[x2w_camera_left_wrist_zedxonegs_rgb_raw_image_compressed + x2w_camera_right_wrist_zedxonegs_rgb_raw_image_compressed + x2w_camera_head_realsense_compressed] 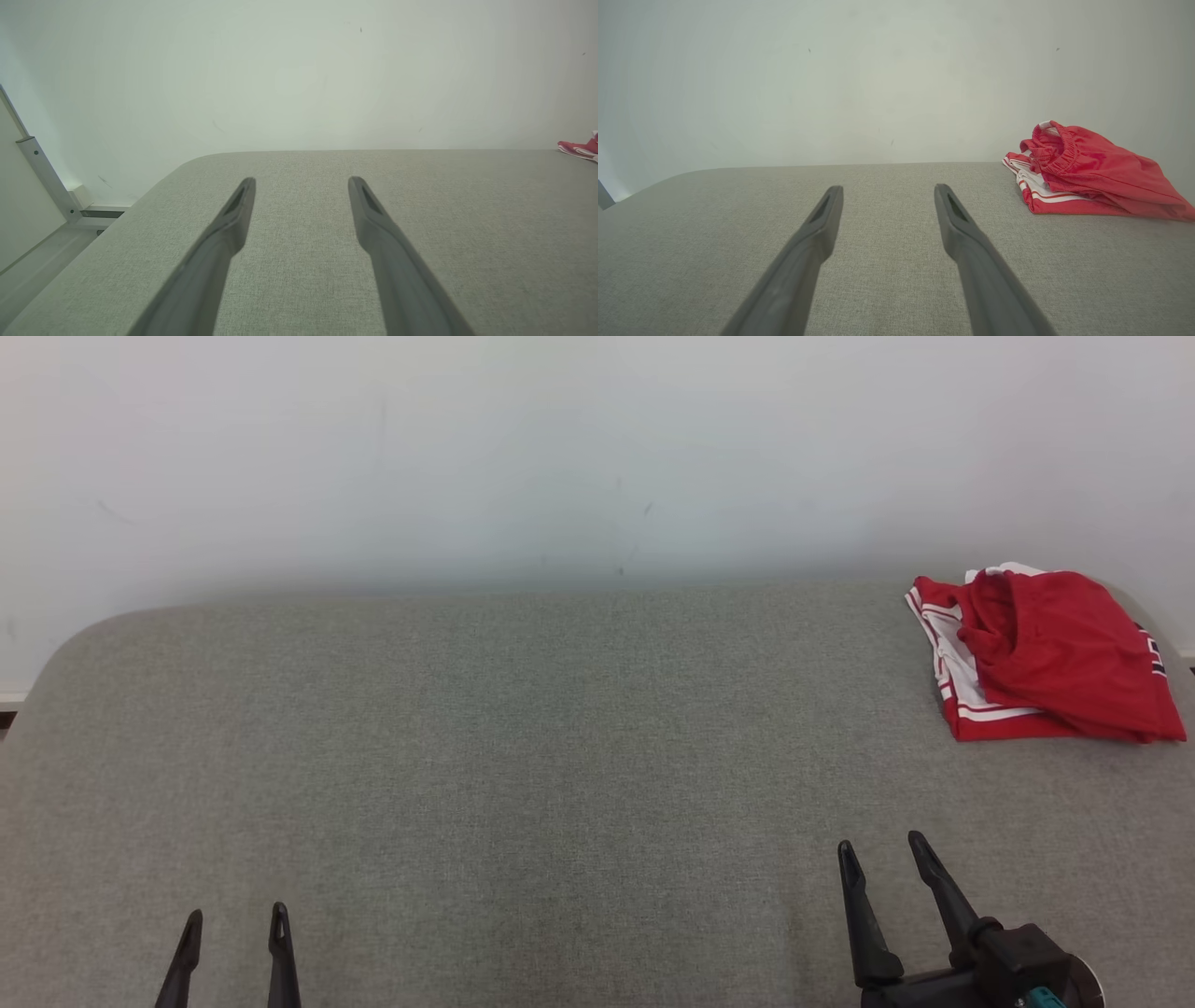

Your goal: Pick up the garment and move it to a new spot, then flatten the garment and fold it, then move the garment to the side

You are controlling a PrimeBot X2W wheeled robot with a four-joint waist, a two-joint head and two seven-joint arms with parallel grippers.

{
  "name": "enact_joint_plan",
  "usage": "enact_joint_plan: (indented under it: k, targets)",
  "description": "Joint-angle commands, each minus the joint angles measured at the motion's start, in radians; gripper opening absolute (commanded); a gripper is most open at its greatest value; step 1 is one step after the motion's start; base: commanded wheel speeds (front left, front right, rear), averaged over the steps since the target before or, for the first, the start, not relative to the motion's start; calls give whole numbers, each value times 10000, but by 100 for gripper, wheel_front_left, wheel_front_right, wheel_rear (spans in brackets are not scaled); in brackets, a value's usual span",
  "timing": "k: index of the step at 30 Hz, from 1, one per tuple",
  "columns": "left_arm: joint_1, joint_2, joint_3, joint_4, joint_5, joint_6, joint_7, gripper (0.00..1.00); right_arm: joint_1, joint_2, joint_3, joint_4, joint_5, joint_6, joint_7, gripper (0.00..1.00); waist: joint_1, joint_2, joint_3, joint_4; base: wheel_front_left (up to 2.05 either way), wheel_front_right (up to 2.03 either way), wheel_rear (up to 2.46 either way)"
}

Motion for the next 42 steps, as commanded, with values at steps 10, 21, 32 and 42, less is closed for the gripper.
enact_joint_plan:
  k: [10, 21, 32, 42]
  targets:
    - [-47, -12, -37, 225, -247, -1, -27, 100, 58, 152, -140, 101, -224, -30, 41, 100, 0, 0, -42, 68, 0, 0, 0]
    - [-88, 59, -34, 302, -295, 32, -27, 100, -23, 195, -91, 160, -210, -30, 61, 100, 0, 0, -22, 28, 0, 0, 0]
    - [3, -8, -58, 559, -297, 129, 24, 0, 51, 144, -102, 357, -165, 2, 117, 0, 0, 0, -4, 32, 0, 0, 0]
    - [-320, -50, 16, 869, -2312, 69, 612, 0, -102, 162, -275, 533, 1885, 0, 621, 0, 0, 0, 16, 48, 0, 0, 0]
